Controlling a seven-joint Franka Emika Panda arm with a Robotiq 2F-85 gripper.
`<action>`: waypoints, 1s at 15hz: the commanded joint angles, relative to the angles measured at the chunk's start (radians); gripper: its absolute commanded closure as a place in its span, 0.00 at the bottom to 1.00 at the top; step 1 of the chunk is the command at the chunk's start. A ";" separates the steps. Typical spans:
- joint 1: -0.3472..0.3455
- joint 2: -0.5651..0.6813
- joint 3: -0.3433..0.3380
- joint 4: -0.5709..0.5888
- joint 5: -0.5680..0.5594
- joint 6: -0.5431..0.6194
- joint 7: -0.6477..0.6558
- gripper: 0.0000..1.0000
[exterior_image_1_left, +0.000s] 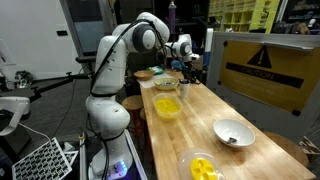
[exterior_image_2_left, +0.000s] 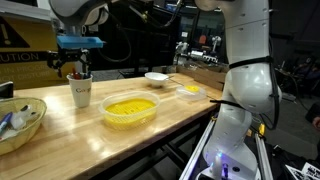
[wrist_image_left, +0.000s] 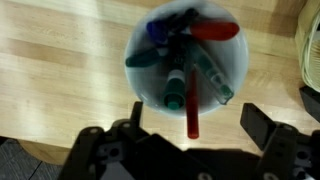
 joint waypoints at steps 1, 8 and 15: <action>0.015 -0.069 -0.002 -0.085 -0.038 0.034 0.059 0.00; 0.008 -0.103 0.008 -0.110 -0.058 0.032 0.082 0.00; 0.004 -0.117 0.012 -0.106 -0.070 0.025 0.085 0.26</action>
